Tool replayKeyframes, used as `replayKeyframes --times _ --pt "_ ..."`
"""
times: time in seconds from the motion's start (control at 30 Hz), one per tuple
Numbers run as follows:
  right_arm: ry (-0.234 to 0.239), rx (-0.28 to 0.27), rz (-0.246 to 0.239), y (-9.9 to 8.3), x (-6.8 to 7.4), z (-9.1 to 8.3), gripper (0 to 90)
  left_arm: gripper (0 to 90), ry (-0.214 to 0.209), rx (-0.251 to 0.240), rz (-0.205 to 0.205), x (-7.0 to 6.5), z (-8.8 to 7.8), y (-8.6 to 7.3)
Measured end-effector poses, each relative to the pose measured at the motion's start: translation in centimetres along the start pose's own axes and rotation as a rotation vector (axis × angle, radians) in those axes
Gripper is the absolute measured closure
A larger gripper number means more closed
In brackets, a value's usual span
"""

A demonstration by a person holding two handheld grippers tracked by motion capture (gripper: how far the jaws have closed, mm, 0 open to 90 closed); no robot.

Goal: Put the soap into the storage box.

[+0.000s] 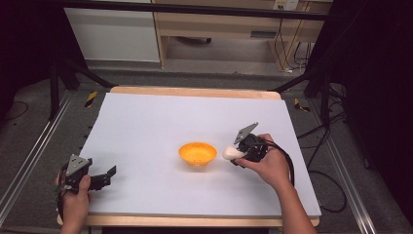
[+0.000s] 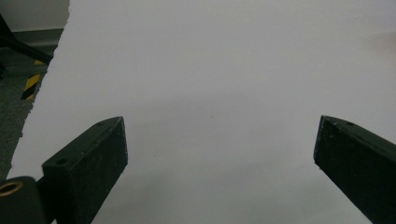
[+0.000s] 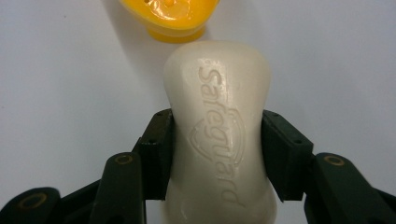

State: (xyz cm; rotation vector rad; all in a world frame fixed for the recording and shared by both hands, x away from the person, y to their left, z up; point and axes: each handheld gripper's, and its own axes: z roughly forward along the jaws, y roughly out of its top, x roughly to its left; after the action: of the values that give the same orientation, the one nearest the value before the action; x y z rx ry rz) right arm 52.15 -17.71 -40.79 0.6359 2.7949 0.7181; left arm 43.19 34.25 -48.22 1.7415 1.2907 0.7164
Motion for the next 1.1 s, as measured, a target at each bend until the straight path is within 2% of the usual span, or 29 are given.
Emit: replayKeyframes --times 0.7,1.1 --pt "0.004 -0.012 -0.077 4.3 0.3 -0.1 49.2 2.3 -0.001 0.000 -0.001 0.0 0.0 0.0" --pt "0.029 -0.009 -0.106 6.7 0.9 0.9 49.2 2.4 -0.002 -0.001 -0.002 0.0 0.0 0.0"
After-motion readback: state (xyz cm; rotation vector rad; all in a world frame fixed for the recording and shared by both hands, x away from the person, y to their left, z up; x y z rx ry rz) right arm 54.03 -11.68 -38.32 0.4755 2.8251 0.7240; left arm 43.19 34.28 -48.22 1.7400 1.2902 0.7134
